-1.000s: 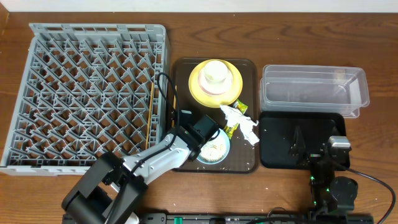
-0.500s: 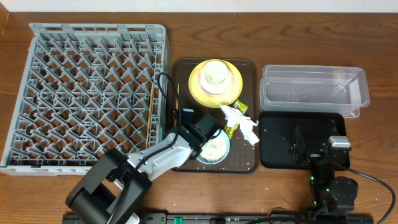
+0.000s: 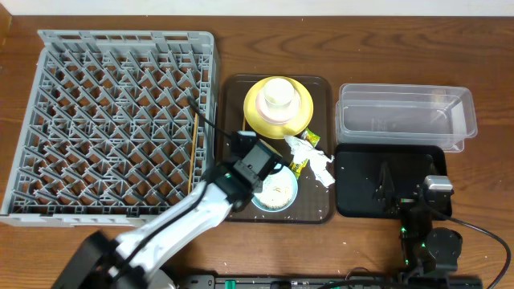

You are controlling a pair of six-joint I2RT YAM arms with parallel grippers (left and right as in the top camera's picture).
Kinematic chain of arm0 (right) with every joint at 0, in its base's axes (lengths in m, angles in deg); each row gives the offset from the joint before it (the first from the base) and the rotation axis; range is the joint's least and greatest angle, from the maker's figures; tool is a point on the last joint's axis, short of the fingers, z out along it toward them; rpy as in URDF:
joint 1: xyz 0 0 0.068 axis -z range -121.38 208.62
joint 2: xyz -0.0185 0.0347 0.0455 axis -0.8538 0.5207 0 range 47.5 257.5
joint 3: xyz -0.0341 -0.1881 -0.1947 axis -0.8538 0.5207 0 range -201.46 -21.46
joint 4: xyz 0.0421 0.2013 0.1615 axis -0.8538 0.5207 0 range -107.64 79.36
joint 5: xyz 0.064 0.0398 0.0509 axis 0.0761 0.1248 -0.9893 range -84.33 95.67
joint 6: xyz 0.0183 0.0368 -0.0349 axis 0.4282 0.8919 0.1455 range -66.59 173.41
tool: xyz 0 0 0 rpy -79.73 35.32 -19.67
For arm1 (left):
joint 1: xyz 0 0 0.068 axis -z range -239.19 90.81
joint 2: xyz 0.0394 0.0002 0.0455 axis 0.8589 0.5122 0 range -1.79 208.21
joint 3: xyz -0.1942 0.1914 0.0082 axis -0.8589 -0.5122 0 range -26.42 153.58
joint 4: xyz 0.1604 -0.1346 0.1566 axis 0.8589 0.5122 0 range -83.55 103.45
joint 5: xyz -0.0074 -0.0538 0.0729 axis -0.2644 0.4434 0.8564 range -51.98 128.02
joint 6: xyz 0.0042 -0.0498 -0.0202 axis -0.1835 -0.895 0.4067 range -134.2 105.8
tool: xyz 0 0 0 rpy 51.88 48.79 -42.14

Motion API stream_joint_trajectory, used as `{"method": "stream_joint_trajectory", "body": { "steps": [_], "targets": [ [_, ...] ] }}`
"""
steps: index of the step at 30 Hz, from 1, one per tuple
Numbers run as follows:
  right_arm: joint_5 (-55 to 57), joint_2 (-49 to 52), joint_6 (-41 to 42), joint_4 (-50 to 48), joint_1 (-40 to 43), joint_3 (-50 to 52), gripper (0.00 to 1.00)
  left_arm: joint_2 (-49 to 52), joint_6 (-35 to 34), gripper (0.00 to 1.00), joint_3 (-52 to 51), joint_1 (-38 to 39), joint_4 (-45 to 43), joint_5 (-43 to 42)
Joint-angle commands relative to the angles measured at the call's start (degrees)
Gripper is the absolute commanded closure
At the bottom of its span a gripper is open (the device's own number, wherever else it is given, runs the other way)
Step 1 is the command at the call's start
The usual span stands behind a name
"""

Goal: Sort waste into correct bins and load items into the dishwasher

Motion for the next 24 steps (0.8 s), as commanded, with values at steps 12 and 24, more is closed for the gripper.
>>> {"method": "stream_joint_trajectory", "body": {
  "steps": [12, 24],
  "targets": [
    [0.35, -0.31, 0.46, 0.24, -0.59, 0.07, 0.01, 4.26, 3.28, 0.62, 1.36, -7.89, -7.63, -4.20],
    [0.35, -0.31, 0.46, 0.24, -0.59, 0.07, 0.01, 12.74, 8.55, 0.62, 1.33, -10.71, -14.05, -11.98]
  ]
}}
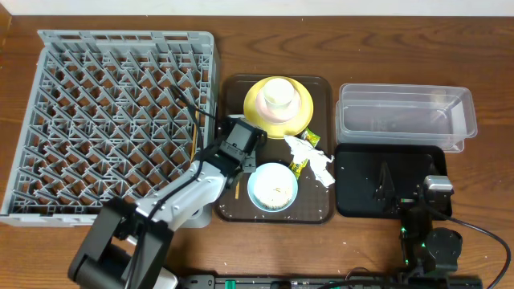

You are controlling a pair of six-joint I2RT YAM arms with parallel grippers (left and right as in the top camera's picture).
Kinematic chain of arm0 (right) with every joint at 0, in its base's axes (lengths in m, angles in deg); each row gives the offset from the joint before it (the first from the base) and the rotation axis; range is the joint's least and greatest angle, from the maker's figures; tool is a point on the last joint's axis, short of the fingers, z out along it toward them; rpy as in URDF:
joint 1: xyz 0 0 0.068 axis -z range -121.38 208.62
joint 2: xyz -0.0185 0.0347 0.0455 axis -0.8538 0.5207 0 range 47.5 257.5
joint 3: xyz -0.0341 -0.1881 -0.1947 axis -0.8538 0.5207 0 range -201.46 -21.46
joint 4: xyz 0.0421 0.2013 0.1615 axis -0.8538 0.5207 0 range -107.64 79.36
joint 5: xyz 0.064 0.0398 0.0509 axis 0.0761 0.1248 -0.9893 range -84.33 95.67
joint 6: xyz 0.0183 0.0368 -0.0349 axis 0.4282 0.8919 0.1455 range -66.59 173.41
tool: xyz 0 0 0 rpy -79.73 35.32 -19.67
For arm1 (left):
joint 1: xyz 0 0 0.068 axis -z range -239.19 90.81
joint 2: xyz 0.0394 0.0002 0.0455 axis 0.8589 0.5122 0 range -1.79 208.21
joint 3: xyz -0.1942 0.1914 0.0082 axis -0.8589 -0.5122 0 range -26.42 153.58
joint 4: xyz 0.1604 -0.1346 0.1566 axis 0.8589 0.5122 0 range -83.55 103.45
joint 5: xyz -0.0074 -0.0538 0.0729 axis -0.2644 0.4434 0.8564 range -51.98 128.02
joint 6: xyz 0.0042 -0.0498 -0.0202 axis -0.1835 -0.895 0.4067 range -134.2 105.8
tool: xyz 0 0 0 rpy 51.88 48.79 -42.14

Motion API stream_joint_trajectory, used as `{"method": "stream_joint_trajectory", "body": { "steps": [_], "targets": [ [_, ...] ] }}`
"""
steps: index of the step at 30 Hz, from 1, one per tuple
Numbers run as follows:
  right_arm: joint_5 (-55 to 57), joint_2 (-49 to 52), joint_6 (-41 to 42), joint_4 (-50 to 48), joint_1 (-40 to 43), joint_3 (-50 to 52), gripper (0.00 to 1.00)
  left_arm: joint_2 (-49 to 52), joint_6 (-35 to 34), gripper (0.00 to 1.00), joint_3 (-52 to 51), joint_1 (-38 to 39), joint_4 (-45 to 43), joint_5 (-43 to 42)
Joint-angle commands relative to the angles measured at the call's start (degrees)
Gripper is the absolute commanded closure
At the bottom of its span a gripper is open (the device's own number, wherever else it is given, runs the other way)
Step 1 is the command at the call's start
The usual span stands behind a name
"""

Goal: Sort waste into correct bins and load items into the dishwasher

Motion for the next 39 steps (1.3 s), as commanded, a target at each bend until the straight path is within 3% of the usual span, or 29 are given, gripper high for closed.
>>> {"method": "stream_joint_trajectory", "body": {
  "steps": [1, 10, 13, 14, 24, 28, 33, 39],
  "targets": [
    [0.35, -0.31, 0.46, 0.24, -0.59, 0.07, 0.01, 2.08, 2.47, 0.62, 0.90, -0.20, -0.85, -2.71],
    [0.35, -0.31, 0.46, 0.24, -0.59, 0.07, 0.01, 8.33, 2.47, 0.63, 0.90, -0.20, -2.25, -2.69],
    [0.35, -0.31, 0.46, 0.24, -0.59, 0.07, 0.01, 9.55, 2.45, 0.81, 0.90, -0.20, -2.58, -2.69],
    [0.35, -0.31, 0.46, 0.24, -0.59, 0.07, 0.01, 9.49, 2.45, 0.92, 0.90, -0.20, -2.51, -2.69],
    [0.35, -0.31, 0.46, 0.24, -0.59, 0.07, 0.01, -1.90, 2.95, 0.92, 0.96, -0.20, -1.73, 0.37],
    [0.35, -0.31, 0.46, 0.24, -0.59, 0.07, 0.01, -11.96, 6.58, 0.92, 0.96, -0.20, -1.05, 1.33],
    [0.35, -0.31, 0.46, 0.24, -0.59, 0.07, 0.01, -23.19, 12.68, 0.92, 0.96, -0.50, 1.46, 10.10],
    [0.35, -0.31, 0.46, 0.24, -0.59, 0.07, 0.01, -27.74, 15.96, 0.92, 0.96, -4.28, 6.19, 10.88]
  ]
}}
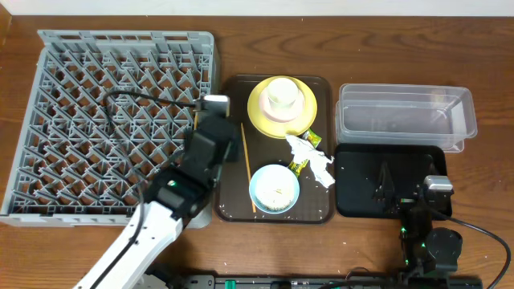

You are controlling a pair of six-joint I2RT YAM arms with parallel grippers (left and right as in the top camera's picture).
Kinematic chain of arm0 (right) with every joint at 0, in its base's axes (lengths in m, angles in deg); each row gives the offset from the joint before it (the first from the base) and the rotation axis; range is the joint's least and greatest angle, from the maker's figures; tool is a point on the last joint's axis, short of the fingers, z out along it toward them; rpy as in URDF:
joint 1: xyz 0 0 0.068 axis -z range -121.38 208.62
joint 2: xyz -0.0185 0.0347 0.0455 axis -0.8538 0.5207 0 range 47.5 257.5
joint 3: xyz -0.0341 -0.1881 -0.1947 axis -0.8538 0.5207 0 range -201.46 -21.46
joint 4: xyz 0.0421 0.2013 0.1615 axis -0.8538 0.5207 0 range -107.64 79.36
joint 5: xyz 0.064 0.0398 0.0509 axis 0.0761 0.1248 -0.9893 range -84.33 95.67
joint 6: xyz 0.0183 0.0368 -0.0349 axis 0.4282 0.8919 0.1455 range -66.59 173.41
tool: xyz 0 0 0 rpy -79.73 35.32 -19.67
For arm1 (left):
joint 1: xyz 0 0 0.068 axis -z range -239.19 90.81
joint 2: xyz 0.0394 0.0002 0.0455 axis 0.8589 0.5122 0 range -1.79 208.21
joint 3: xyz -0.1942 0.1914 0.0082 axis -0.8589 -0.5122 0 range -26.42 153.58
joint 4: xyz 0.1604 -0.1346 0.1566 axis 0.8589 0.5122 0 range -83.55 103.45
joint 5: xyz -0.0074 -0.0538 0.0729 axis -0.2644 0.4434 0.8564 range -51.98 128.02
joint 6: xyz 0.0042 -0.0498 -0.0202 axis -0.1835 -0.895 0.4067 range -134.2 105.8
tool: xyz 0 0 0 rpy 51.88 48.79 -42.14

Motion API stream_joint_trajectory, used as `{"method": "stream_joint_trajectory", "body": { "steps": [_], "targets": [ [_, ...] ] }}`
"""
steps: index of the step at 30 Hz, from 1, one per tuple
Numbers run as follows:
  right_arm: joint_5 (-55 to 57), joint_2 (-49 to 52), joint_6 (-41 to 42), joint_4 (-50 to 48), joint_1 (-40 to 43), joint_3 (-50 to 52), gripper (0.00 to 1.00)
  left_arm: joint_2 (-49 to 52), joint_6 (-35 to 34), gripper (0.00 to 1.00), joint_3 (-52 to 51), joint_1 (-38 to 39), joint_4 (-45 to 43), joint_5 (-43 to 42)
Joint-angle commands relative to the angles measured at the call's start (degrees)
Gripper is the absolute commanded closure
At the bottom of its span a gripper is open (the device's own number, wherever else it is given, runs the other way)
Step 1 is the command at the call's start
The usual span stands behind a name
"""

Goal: Sort waste into correct bins and load items into the dishwasher

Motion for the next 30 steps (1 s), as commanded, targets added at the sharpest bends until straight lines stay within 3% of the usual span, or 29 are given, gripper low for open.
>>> {"method": "stream_joint_trajectory", "body": {
  "steps": [1, 8, 12, 15, 20, 24, 25, 27, 30],
  "targets": [
    [0.35, -0.31, 0.46, 0.24, -0.59, 0.07, 0.01, -0.33, 3.23, 0.92, -0.04, -2.75, 2.40, 2.25],
    [0.35, -0.31, 0.46, 0.24, -0.59, 0.07, 0.01, 1.05, 1.44, 0.90, -0.09, -3.89, 6.08, -8.76],
    [0.35, -0.31, 0.46, 0.24, -0.59, 0.07, 0.01, 2.19, -1.18, 0.87, -0.11, -3.89, 6.84, -10.10],
    [0.35, -0.31, 0.46, 0.24, -0.59, 0.07, 0.01, 3.85, -3.28, 0.68, -0.11, -3.89, 8.04, -10.12],
    [0.35, -0.31, 0.46, 0.24, -0.59, 0.07, 0.01, 7.65, -6.40, 0.57, -0.11, -3.87, 11.19, -10.19],
    [0.35, -0.31, 0.46, 0.24, -0.59, 0.07, 0.01, 10.86, -10.75, 0.57, -0.11, -3.87, 13.97, -13.66],
    [0.35, -0.31, 0.46, 0.24, -0.59, 0.07, 0.01, 11.74, -11.58, 0.60, -0.11, -3.82, 14.03, -14.88],
    [0.35, -0.31, 0.46, 0.24, -0.59, 0.07, 0.01, 13.49, -11.67, 0.79, -0.11, -3.82, 13.29, -17.20],
    [0.35, -0.31, 0.46, 0.24, -0.59, 0.07, 0.01, 16.50, -11.65, 0.81, -0.11, -3.82, 12.22, -21.03]
  ]
}}
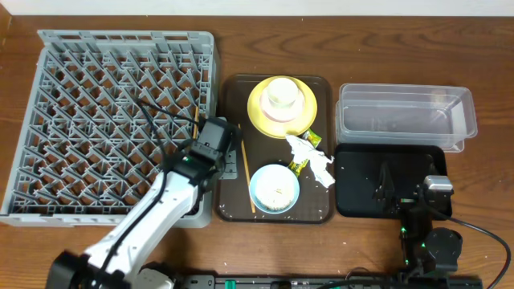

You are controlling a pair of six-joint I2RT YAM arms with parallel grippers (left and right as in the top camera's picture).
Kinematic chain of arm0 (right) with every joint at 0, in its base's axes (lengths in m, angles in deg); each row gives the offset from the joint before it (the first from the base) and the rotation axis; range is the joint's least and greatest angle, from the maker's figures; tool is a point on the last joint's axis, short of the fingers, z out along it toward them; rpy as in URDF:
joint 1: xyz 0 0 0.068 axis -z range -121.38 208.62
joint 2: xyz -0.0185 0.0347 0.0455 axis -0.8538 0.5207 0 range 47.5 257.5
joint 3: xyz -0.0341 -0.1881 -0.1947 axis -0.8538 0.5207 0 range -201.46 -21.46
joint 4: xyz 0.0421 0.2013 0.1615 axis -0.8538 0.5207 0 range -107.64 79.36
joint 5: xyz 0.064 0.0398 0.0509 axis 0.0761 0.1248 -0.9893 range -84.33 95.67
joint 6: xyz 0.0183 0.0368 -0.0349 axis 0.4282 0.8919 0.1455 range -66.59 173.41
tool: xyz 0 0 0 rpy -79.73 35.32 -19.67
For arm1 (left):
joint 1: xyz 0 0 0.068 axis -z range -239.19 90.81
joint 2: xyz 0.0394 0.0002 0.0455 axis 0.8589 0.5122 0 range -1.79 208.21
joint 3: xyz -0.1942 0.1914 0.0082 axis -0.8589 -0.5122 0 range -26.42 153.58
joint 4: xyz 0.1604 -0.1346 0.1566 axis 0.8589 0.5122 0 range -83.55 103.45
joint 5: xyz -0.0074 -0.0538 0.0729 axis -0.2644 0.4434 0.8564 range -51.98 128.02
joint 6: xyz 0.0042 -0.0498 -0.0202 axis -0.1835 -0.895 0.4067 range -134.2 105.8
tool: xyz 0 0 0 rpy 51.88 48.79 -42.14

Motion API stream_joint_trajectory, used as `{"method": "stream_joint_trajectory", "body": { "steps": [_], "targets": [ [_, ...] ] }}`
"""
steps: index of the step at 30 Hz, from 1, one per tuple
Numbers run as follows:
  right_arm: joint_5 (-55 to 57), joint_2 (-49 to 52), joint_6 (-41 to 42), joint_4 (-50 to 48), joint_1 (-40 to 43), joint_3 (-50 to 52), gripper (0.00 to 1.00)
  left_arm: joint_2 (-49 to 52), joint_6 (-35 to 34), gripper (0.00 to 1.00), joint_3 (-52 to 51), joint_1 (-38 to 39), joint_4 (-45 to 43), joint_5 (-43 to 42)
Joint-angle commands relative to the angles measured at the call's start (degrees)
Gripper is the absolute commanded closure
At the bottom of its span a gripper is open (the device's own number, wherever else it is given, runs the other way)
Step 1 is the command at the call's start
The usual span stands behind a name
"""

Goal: Sort waste into correct bins and load items into the dishwasher

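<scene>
My left gripper [222, 138] hovers over the gap between the grey dish rack [80, 120] and the brown tray [233, 207]; the overhead view does not show how its fingers stand. A wooden chopstick [248, 181] lies on the tray just right of it, left of the blue bowl [274, 189]. Another chopstick [196, 120] rests inside the rack along its right wall. A yellow plate [261, 112] with a cup [281, 96] sits at the tray's back. Crumpled white paper [315, 159] and a green wrapper [310, 138] lie at the tray's right. My right gripper [384, 183] rests over the black bin, dark against it.
A clear plastic bin [405, 116] stands at the back right, and the black bin [361, 201] sits in front of it. The left arm's cable loops over the rack's middle.
My left gripper moved from above the rack's right edge to a spot slightly nearer and to the right, at the tray's left border. The chopstick on the tray and the right arm have not moved.
My left gripper was over the tray beside the bowl. Then it was at the tray's left part with a chopstick by the tray's left edge. Later it was above the rack's right edge, the chopstick lying left of the bowl. Now it is at the tray's border.
</scene>
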Motion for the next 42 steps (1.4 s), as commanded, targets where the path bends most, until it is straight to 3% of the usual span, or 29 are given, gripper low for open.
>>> {"method": "stream_joint_trajectory", "body": {
  "steps": [1, 11, 23, 30, 42],
  "targets": [
    [0.35, -0.31, 0.46, 0.24, -0.59, 0.07, 0.01, 3.50, -1.75, 0.81, -0.11, -0.13, -0.92, -6.10],
    [0.35, -0.31, 0.46, 0.24, -0.59, 0.07, 0.01, 14.69, -3.65, 0.76, -0.11, -0.13, -7.10, -10.80],
    [0.35, -0.31, 0.46, 0.24, -0.59, 0.07, 0.01, 15.34, -6.19, 0.76, -0.11, 5.64, -8.61, -11.54],
    [0.35, -0.31, 0.46, 0.24, -0.59, 0.07, 0.01, 15.34, -9.40, 0.76, -0.11, 9.92, -9.05, -3.39],
    [0.35, -0.31, 0.46, 0.24, -0.59, 0.07, 0.01, 14.19, -11.47, 0.67, 0.26, 11.34, -9.35, -2.05]
  ]
}}
